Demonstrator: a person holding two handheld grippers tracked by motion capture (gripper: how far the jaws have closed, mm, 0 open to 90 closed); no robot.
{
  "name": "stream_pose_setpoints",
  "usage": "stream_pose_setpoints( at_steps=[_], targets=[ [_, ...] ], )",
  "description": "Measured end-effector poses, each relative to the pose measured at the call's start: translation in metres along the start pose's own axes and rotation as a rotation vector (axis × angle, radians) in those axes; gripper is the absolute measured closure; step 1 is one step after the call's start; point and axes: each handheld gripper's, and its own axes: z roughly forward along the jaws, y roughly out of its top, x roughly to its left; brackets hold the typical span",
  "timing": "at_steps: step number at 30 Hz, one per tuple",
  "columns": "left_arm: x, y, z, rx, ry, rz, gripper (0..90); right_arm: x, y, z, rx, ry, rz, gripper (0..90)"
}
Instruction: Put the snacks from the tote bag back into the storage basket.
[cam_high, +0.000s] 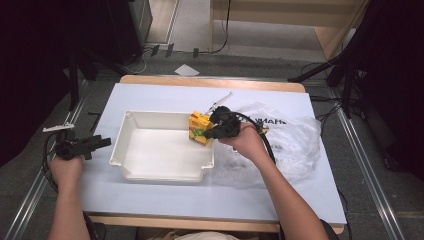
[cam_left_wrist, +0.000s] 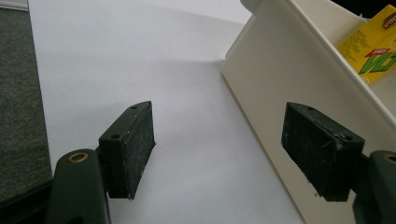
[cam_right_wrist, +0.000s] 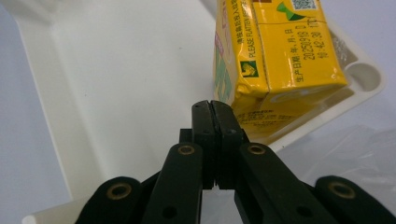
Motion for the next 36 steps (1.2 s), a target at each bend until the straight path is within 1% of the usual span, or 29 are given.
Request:
stream_pose_setpoints(
  at_steps=[5, 6, 7, 8, 11, 12, 14, 15, 19, 22, 24, 26, 29, 31, 34, 35, 36],
  targets=[
    [0.000, 0.000, 0.000, -0.001, 0.000, -0.001, 26.8, 0.001, 0.000, -0.003, -0.001, -0.018, 0.005, 90.0],
    [0.000, 0.000, 0.000, 0.000, 0.001, -0.001, 26.8, 0.001, 0.000, -0.004, -0.011, -0.006, 0.006, 90.0],
    [0.000, 0.000, 0.001, -0.001, 0.000, -0.003, 26.8, 0.002, 0.001, -0.004, -0.016, 0.010, 0.016, 90.0],
    [0.000, 0.000, 0.001, 0.001, 0.000, -0.002, 26.8, 0.004, 0.002, -0.003, -0.017, 0.014, 0.012, 90.0],
    [-0.001, 0.001, 0.002, 0.006, 0.000, 0.005, 26.8, 0.014, 0.004, 0.006, 0.009, -0.021, -0.021, 90.0],
    [-0.001, 0.001, 0.002, 0.005, 0.000, 0.005, 26.8, 0.016, 0.005, 0.009, 0.017, -0.025, -0.032, 90.0],
    [-0.001, 0.001, 0.001, 0.005, 0.002, 0.002, 26.8, 0.020, 0.005, 0.012, 0.007, -0.041, -0.056, 90.0],
    [0.000, 0.001, 0.001, 0.003, 0.002, 0.002, 26.8, 0.020, 0.005, 0.013, 0.006, -0.045, -0.054, 90.0],
    [0.000, 0.000, 0.000, 0.001, 0.001, -0.001, 26.8, 0.015, 0.005, 0.012, 0.002, -0.048, -0.005, 90.0],
    [0.001, -0.001, -0.002, -0.005, 0.001, -0.005, 26.8, 0.015, 0.005, 0.010, 0.015, -0.082, -0.020, 90.0],
    [0.001, -0.001, -0.002, -0.009, 0.003, -0.007, 26.8, 0.013, 0.004, 0.008, 0.007, -0.071, -0.014, 90.0],
    [0.001, -0.001, -0.002, -0.009, 0.003, -0.008, 26.8, 0.011, 0.004, 0.006, 0.009, -0.075, -0.016, 90.0],
    [0.000, -0.001, -0.002, -0.003, 0.002, -0.003, 26.8, 0.009, 0.003, 0.004, 0.007, -0.078, -0.006, 90.0],
    [0.000, -0.001, -0.001, -0.003, 0.002, -0.002, 26.8, 0.007, 0.003, 0.002, 0.005, -0.068, -0.017, 90.0],
    [0.000, 0.000, 0.000, -0.001, 0.002, -0.003, 26.8, 0.006, 0.002, 0.000, 0.008, -0.076, -0.034, 90.0],
    [0.000, 0.000, 0.000, -0.001, 0.001, -0.001, 26.8, 0.005, 0.002, -0.001, 0.008, -0.076, -0.026, 90.0],
    [0.000, 0.000, 0.000, 0.000, 0.001, -0.001, 26.8, 0.004, 0.001, -0.003, 0.005, -0.066, -0.016, 90.0]
  ],
)
